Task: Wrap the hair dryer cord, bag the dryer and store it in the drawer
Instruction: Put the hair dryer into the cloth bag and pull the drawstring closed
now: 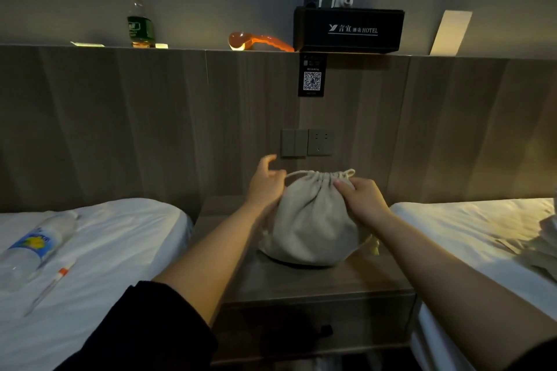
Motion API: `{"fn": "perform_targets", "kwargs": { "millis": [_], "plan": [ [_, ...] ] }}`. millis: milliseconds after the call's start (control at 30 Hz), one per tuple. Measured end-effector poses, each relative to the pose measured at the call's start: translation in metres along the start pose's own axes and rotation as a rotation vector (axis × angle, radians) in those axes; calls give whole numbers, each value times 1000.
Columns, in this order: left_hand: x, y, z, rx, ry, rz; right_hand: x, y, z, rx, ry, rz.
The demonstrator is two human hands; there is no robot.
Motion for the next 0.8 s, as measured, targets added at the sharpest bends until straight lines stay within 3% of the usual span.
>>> {"fn": "perform_targets", "kwargs": {
  "millis": [33,133,233,400,500,600,733,800],
  "plan": [
    [-7,8,10,-108,-15,-87,-1,0,1,-18,-17,0],
    [-28,38,13,-217,-145,-354,-7,2,8,-131,-97,-44],
    [-26,33,3,-264,-172,-243,-14,4,17,-201,-70,-101],
    [-27,24,-34,-20,-61,-83,-1,10,-5,154,161,64],
    [-30,23,-46,42,-44,-74,-21,31,-15,442,375,-216],
    [-30,21,-53,131,-21,-90,-33,44,9,485,575,-448],
    [-38,20,-62,231,-68,-164,-28,39,20,456,515,-367],
    [-37,18,-55,100,-130,-161,-26,39,17,516,553,-269]
  ]
}}
Point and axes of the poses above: each hand's wrist, its own y-axis away from the middle knuckle, its own x-axis out of the back of the hand, z = x × y, the point moved 9 cm from there along -y, towards the middle knuckle, and after that the axes turned 11 degrees about z, right-handed, at the moved point
